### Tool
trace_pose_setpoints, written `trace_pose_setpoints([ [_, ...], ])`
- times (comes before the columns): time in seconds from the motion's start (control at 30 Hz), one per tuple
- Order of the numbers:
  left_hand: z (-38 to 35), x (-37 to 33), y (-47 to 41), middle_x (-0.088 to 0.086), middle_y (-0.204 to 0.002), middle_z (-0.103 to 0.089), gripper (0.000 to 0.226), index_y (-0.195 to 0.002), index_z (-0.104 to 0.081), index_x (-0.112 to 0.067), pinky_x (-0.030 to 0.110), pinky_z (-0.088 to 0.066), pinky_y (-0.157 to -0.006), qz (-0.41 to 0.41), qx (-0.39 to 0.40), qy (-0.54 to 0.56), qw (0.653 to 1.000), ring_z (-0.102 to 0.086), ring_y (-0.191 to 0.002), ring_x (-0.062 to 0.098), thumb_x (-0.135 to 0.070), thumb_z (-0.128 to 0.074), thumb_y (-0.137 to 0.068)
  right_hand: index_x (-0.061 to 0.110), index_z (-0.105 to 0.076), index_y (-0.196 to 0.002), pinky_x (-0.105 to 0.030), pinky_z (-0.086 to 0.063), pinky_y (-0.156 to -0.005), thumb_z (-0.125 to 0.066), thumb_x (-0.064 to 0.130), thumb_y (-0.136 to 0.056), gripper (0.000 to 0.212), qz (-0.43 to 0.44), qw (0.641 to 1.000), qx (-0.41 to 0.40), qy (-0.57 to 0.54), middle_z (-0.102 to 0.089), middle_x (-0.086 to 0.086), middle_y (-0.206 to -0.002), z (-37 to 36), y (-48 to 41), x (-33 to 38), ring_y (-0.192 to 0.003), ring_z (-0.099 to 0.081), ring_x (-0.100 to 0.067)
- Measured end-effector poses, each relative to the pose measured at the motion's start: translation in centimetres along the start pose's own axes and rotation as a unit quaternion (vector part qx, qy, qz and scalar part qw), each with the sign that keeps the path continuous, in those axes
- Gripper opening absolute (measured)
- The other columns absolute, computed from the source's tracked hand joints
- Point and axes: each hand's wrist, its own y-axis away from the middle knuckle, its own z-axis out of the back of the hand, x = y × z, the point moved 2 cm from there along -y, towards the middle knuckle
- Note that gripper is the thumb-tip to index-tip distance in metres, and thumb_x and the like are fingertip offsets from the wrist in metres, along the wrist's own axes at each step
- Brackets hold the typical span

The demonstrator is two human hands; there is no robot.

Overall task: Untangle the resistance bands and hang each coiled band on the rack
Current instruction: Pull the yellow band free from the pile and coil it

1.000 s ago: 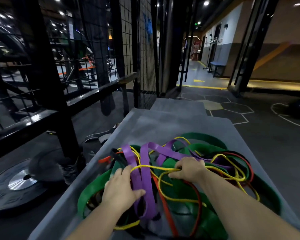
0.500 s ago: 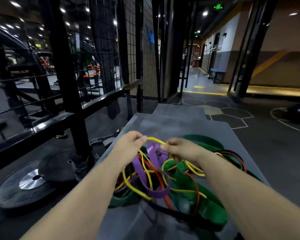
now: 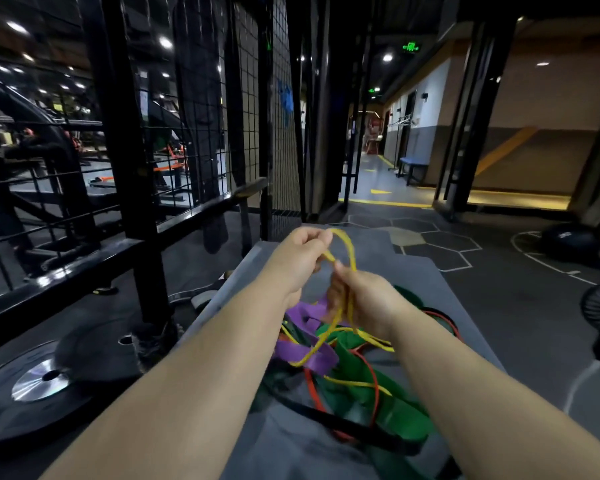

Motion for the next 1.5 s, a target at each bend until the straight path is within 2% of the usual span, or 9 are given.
trace_pose_setpoints([
  [0.13, -2.0, 3.8, 1.1, -0.007, -0.100, -0.061, 0.019, -0.099, -0.055, -0.023, 0.027, -0.041, -0.083, 0.085, 0.075, 0.000, 0.994, -0.057, -0.085, 0.009, -0.032, -0.039, -0.104, 0.020, -0.037, -0.068, -0.022, -0.022, -0.040, -0.034, 0.043, -0.104, 0.043, 0.045, 0.989, -0.095, -0.107, -0.026, 0.007, -0.048, 1.9, 0.8, 3.1, -0.035, -0.020, -0.007],
  [0.3, -5.5, 4.6, 3.4, -0.001, -0.133, -0.056, 0.042, -0.128, -0.058, -0.022, 0.021, -0.032, -0.103, 0.029, 0.111, -0.160, 0.980, -0.048, -0.124, 0.014, -0.042, -0.030, -0.104, 0.021, -0.039, -0.069, -0.017, -0.013, -0.035, -0.036, 0.046, -0.104, 0.043, 0.092, 0.974, -0.112, -0.175, -0.025, 0.008, -0.047, 1.6, 2.7, 8.0, -0.035, -0.017, -0.006],
  [0.43, -7.3, 2.9, 3.0, -0.016, -0.117, -0.067, 0.055, -0.117, -0.065, -0.029, 0.031, -0.026, -0.116, -0.011, 0.240, -0.075, 0.968, -0.059, -0.110, -0.005, -0.055, -0.019, -0.101, 0.021, -0.042, -0.069, -0.018, -0.012, -0.038, -0.036, 0.046, -0.104, 0.044, 0.138, 0.964, -0.117, -0.195, -0.027, 0.009, -0.048, 1.6, 4.4, 11.7, -0.036, -0.018, -0.005],
  [0.57, -7.9, 3.0, 1.9, 0.008, -0.097, -0.074, 0.072, -0.096, -0.071, -0.021, 0.042, -0.036, -0.110, -0.022, 0.314, -0.120, 0.942, -0.068, -0.102, 0.019, -0.067, -0.015, -0.096, 0.021, -0.043, -0.069, -0.018, -0.016, -0.035, -0.037, 0.049, -0.102, 0.044, 0.164, 0.952, -0.137, -0.218, -0.027, 0.009, -0.049, 2.9, 5.3, 14.3, -0.038, -0.018, -0.005],
  [0.83, -1.8, 6.2, 0.1, -0.004, -0.068, -0.050, 0.034, -0.071, -0.047, -0.023, 0.020, -0.040, -0.066, -0.046, 0.168, -0.307, 0.936, -0.050, -0.067, 0.010, -0.026, -0.039, -0.104, 0.020, -0.045, -0.070, -0.020, -0.024, -0.043, -0.040, 0.043, -0.104, 0.041, 0.121, 0.955, -0.226, -0.149, -0.031, 0.008, -0.046, 6.9, 4.5, 10.7, -0.038, -0.027, -0.009],
  [1.07, 1.8, -3.1, -2.5, -0.011, -0.053, -0.033, 0.035, -0.070, -0.039, -0.021, 0.018, -0.024, -0.047, -0.104, -0.033, -0.055, 0.993, -0.028, -0.041, 0.001, -0.028, -0.039, -0.105, 0.017, -0.054, -0.073, -0.044, -0.050, -0.079, -0.047, 0.031, -0.103, 0.033, 0.028, 0.975, -0.213, -0.051, -0.065, 0.000, -0.063, 6.4, 2.9, 6.8, -0.076, -0.062, -0.021],
  [1.37, -0.5, -7.7, -3.4, -0.005, -0.056, -0.036, 0.040, -0.067, -0.041, -0.020, 0.026, -0.023, -0.045, -0.100, 0.016, -0.201, 0.974, -0.031, -0.044, 0.010, -0.038, -0.039, -0.103, 0.019, -0.057, -0.074, -0.034, -0.039, -0.072, -0.049, 0.051, -0.095, 0.039, -0.063, 0.988, -0.138, 0.026, -0.061, -0.003, -0.078, 1.1, 0.2, 5.1, -0.079, -0.057, -0.021],
  [1.43, -0.6, -6.7, -3.3, -0.004, -0.056, -0.036, 0.040, -0.068, -0.042, -0.019, 0.027, -0.023, -0.047, -0.087, 0.017, -0.192, 0.977, -0.030, -0.047, 0.012, -0.037, -0.038, -0.103, 0.011, -0.061, -0.090, -0.036, -0.043, -0.075, -0.043, 0.064, -0.093, 0.056, -0.142, 0.970, -0.121, 0.158, -0.064, -0.013, -0.097, 1.0, 0.2, 4.7, -0.094, -0.063, -0.028],
  [1.5, -0.3, -6.5, -3.3, -0.004, -0.057, -0.035, 0.040, -0.069, -0.043, -0.018, 0.026, -0.024, -0.048, -0.070, 0.013, -0.170, 0.983, -0.030, -0.049, 0.013, -0.037, -0.038, -0.103, 0.003, -0.059, -0.120, -0.041, -0.043, -0.094, -0.035, 0.054, -0.101, 0.059, -0.146, 0.873, -0.170, 0.434, -0.059, -0.019, -0.128, 2.1, -0.1, 4.8, -0.121, -0.056, -0.035],
])
